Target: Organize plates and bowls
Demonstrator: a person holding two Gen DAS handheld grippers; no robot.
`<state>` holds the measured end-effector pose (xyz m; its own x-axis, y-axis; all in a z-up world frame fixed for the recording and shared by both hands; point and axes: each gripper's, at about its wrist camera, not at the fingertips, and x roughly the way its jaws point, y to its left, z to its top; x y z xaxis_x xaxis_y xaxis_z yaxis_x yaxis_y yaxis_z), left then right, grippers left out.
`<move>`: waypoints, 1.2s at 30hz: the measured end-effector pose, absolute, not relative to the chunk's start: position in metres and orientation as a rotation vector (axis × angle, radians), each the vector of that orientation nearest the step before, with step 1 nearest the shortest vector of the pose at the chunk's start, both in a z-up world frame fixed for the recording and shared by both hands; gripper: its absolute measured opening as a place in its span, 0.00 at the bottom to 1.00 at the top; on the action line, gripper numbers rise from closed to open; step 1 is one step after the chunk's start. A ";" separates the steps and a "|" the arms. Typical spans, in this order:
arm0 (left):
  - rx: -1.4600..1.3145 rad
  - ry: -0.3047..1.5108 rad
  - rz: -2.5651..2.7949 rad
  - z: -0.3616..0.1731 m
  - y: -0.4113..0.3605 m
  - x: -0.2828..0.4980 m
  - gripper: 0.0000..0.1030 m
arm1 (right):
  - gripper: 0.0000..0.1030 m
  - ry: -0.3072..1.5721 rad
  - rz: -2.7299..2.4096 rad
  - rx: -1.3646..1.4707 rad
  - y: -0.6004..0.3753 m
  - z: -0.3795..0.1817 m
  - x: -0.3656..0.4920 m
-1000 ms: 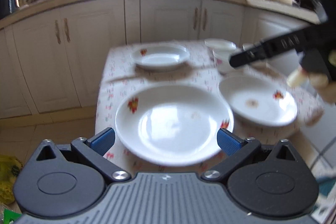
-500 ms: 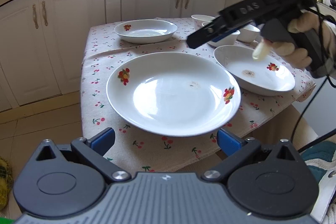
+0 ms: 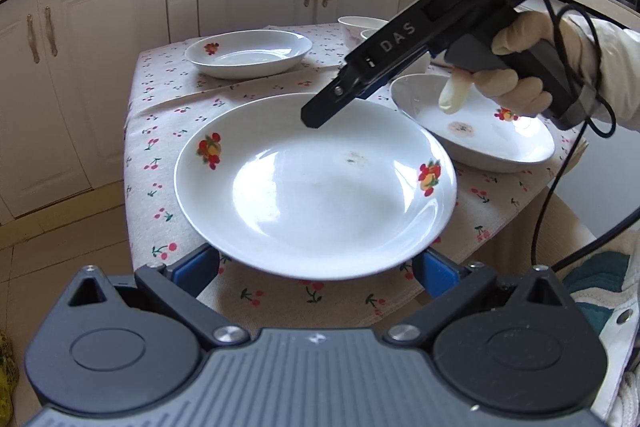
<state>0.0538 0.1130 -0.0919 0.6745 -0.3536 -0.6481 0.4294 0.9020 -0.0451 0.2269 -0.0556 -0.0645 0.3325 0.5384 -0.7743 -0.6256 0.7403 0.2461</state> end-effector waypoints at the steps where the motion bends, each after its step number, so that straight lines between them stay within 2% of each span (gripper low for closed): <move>1: 0.119 0.702 -0.447 -0.091 0.112 0.054 0.99 | 0.67 0.978 0.766 -0.100 -0.055 -0.066 0.229; 15: 0.139 0.730 -0.456 -0.087 0.112 0.066 0.98 | 0.65 0.992 0.809 -0.099 -0.050 -0.064 0.236; 36: 0.212 0.685 -0.500 -0.089 0.116 0.136 0.98 | 0.65 0.951 0.704 -0.060 -0.057 -0.061 0.293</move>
